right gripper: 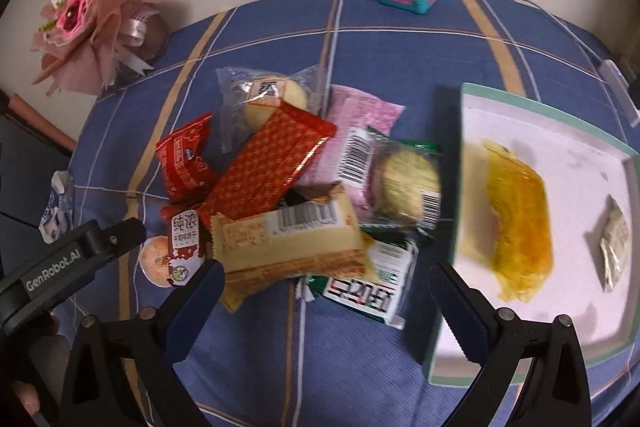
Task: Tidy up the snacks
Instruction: 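Withdraw both tools from the tray back toward the snack pile, then grasp the pudding cup with the left tool while the right tool grasps the beige cake bag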
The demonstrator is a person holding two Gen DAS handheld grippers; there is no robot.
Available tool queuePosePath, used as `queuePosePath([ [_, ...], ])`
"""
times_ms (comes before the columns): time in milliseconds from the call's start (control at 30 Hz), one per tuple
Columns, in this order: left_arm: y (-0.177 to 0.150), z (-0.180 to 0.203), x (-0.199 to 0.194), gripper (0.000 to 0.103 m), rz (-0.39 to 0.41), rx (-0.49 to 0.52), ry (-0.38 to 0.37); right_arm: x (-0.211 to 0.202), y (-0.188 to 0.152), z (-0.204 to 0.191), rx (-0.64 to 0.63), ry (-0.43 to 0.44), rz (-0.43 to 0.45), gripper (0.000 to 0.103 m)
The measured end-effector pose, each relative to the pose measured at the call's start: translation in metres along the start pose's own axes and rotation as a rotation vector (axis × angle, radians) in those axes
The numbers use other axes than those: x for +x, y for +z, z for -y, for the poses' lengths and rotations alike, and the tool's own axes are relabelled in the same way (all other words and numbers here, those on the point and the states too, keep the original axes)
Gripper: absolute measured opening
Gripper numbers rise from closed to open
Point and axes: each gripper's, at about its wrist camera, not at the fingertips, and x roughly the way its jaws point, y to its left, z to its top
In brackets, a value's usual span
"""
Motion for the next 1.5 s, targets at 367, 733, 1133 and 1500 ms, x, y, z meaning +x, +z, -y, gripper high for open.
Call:
queuePosePath([
  [367, 0.01, 0.004, 0.027, 0.102, -0.058, 0.007, -0.024, 0.033, 0.003, -0.022, -0.04, -0.003, -0.042, 0.103],
  [733, 0.017, 0.019, 0.043, 0.1, -0.074, 0.031, -0.036, 0.037, 0.001, -0.017, -0.007, -0.014, -0.021, 0.092],
  [1133, 0.013, 0.043, 0.046, 0.075, -0.059, 0.073, -0.01, 0.027, 0.003, -0.003, 0.024, 0.034, -0.009, 0.058],
  [1500, 0.017, 0.006, 0.054, 0.075, -0.064, -0.04, -0.009, 0.024, -0.003, -0.003, -0.008, 0.009, -0.042, 0.059],
])
